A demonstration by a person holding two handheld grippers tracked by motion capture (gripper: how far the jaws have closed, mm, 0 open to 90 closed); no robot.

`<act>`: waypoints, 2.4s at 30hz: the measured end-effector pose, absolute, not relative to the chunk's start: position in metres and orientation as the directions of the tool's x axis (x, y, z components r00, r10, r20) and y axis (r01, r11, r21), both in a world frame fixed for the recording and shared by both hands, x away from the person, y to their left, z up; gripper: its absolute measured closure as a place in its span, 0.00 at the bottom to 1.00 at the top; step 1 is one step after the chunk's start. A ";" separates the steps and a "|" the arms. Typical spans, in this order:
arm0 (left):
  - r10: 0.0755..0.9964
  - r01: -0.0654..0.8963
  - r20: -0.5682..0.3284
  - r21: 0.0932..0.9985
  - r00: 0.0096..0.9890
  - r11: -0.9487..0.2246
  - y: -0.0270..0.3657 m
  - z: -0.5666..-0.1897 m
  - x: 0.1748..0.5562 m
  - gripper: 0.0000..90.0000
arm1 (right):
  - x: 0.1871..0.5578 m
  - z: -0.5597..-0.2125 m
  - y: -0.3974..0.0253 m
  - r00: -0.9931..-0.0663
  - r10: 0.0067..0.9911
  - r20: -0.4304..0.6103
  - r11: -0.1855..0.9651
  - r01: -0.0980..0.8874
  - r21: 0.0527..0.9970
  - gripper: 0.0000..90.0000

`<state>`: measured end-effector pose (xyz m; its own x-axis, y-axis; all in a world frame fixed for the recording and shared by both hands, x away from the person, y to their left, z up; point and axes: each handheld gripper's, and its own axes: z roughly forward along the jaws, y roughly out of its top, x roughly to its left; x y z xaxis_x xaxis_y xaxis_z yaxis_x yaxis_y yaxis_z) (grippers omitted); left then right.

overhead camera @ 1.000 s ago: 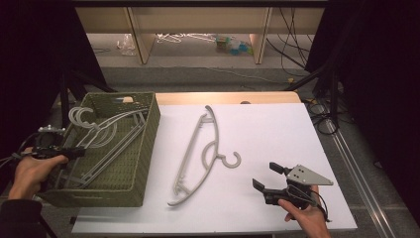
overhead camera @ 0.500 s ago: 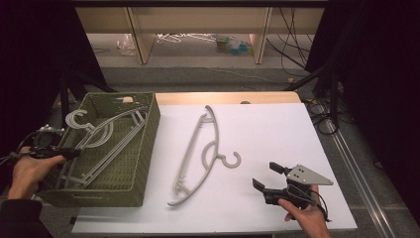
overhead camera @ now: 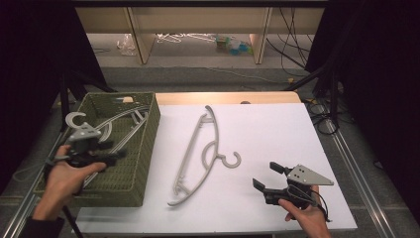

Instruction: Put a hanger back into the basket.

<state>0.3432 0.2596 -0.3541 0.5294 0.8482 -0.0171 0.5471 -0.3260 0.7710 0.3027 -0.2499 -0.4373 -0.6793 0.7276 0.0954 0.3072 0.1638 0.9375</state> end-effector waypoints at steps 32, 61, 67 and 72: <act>0.657 0.474 -0.052 0.736 0.752 -0.484 0.101 -0.425 0.338 0.27 | 0.302 -0.436 -0.251 -0.685 0.722 0.091 0.160 0.294 0.942 0.18; 0.632 0.514 -0.043 0.627 0.773 -0.586 0.062 -0.459 0.372 0.25 | 0.302 -0.436 -0.249 -0.695 0.714 0.085 0.172 0.292 0.941 0.18; 0.639 0.526 -0.019 0.586 0.769 -0.617 0.059 -0.463 0.380 0.31 | 0.302 -0.435 -0.248 -0.695 0.715 0.081 0.174 0.289 0.941 0.18; 0.635 0.542 -0.002 0.523 0.772 -0.657 0.050 -0.471 0.388 0.40 | 0.302 -0.435 -0.247 -0.694 0.715 0.080 0.168 0.282 0.945 0.18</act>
<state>0.3876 0.0498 -0.4705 0.7723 0.6352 -0.0020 0.5421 -0.6574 0.5234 0.3019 -0.2466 -0.4354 -0.6941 0.7154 0.0800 0.2817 0.1677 0.9447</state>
